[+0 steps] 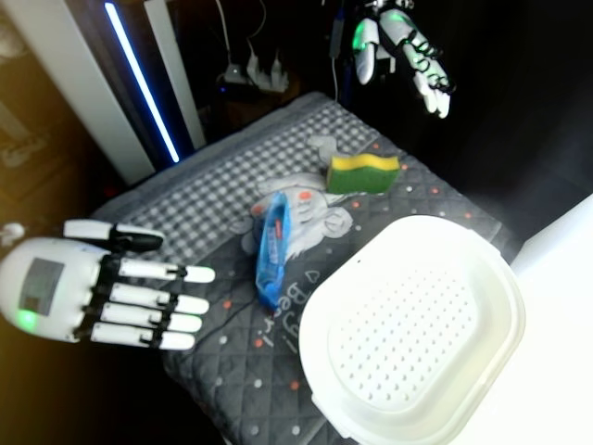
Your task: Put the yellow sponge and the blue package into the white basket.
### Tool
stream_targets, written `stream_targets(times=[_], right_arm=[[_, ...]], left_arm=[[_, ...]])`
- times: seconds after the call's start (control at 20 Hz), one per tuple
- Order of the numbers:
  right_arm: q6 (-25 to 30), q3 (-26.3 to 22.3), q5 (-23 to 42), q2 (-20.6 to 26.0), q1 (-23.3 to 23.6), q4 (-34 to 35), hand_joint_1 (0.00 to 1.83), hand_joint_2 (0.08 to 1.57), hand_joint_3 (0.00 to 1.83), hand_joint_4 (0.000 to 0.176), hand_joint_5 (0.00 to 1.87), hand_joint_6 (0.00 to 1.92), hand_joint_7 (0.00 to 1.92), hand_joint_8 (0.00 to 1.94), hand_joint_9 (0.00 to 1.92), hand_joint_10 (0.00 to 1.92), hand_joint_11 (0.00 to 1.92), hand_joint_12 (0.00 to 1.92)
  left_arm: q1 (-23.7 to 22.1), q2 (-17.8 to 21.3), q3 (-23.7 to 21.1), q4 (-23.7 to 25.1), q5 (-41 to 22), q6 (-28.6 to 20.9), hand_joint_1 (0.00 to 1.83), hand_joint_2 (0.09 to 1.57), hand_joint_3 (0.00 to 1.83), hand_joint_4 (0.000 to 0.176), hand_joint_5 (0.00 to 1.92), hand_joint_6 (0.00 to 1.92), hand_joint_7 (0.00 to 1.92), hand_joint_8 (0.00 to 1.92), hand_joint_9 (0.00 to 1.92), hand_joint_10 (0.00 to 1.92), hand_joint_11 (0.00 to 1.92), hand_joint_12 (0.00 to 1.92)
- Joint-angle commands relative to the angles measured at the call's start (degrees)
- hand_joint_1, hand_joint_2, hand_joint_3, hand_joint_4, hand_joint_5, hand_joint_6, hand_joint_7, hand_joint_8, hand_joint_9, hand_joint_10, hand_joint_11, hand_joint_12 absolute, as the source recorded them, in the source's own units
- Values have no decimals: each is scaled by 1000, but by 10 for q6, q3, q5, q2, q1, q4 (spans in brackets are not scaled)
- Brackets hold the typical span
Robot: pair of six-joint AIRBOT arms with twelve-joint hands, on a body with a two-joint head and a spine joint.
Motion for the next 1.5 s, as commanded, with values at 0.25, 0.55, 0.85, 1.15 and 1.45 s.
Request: stream_targets(times=[0.25, 0.55, 0.85, 1.15, 1.45], right_arm=[[2, 34, 65, -15, 48, 20, 749, 1037, 0, 160, 293, 0, 274, 0, 316, 0, 220, 270], [2, 78, -28, -67, 175, -79, 813, 985, 0, 176, 261, 2, 249, 3, 270, 0, 218, 203], [2, 107, -105, -104, 240, -158, 881, 894, 2, 176, 269, 0, 238, 2, 211, 0, 72, 403], [2, 123, -128, -125, 255, -185, 1057, 902, 0, 176, 279, 6, 271, 2, 248, 7, 0, 752], [2, 150, -183, -161, 297, -245, 1143, 890, 0, 176, 380, 15, 345, 9, 296, 3, 0, 680]], left_arm=[[-80, -47, 55, 24, 9, -2, 1039, 909, 0, 37, 367, 0, 259, 0, 196, 0, 0, 536], [-153, -55, 81, 95, 95, -1, 892, 923, 9, 110, 240, 0, 115, 0, 40, 4, 70, 32], [-246, -93, 125, 200, 241, -1, 911, 942, 0, 94, 201, 6, 11, 0, 14, 3, 15, 280], [-270, -112, 148, 231, 300, -1, 1073, 916, 9, 1, 177, 0, 49, 1, 3, 1, 0, 1], [-270, -114, 151, 240, 326, -1, 1016, 968, 6, 14, 241, 4, 122, 3, 38, 0, 0, 56]])
